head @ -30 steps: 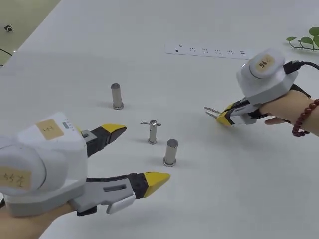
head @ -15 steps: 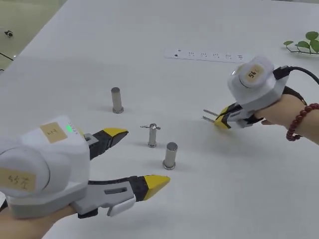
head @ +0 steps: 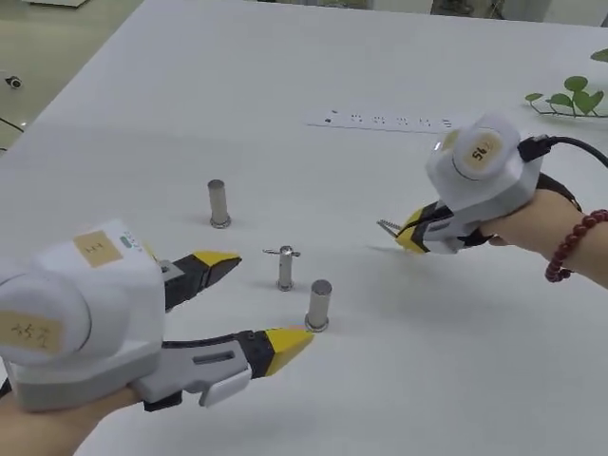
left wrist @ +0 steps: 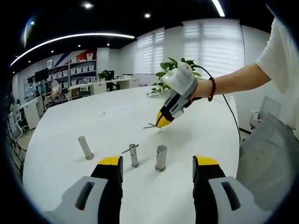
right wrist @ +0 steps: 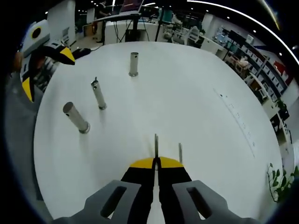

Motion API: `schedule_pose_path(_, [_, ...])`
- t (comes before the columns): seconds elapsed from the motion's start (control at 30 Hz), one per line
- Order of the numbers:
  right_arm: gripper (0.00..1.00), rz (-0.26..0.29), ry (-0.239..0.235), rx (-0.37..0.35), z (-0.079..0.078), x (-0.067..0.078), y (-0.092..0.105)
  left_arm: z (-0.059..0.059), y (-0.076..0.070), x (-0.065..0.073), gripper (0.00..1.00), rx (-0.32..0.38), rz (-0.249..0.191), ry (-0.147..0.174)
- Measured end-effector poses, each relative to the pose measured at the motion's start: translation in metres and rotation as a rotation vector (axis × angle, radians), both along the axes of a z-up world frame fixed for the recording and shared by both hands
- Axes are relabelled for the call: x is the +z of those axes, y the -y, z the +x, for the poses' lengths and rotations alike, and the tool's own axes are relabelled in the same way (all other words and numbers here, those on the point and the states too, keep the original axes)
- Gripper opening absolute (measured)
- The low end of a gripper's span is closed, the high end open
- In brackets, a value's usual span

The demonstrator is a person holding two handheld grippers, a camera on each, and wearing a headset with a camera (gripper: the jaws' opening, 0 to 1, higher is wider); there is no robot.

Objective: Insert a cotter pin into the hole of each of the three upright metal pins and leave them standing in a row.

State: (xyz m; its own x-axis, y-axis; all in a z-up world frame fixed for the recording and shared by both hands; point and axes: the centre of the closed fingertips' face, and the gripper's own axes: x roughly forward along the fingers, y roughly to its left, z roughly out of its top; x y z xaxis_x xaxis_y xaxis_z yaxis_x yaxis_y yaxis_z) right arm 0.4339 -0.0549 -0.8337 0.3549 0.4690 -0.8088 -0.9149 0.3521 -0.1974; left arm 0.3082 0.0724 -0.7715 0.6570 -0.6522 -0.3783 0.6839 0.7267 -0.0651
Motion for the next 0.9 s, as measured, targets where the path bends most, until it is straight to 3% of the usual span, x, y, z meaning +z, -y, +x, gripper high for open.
schedule_pose_path(0.2, [0.02, 0.024, 0.046, 0.063, -0.019, 0.022, -0.015, 0.003, 0.001, 0.007, 0.55, 0.007, -0.011, 0.004])
schedule_pose_path(0.5, [0.02, 0.053, 0.092, 0.152, -0.046, 0.046, -0.038, 0.006, 0.003, 0.014, 0.46, 0.013, -0.03, -0.019])
schedule_pose_path(0.7, [0.02, 0.087, 0.094, 0.199, -0.063, 0.056, -0.054, 0.008, 0.003, 0.017, 0.41, 0.017, -0.04, -0.034])
schedule_pose_path(0.9, [0.02, 0.111, 0.086, 0.241, -0.079, 0.062, -0.067, 0.011, 0.009, 0.022, 0.35, 0.006, -0.052, -0.029])
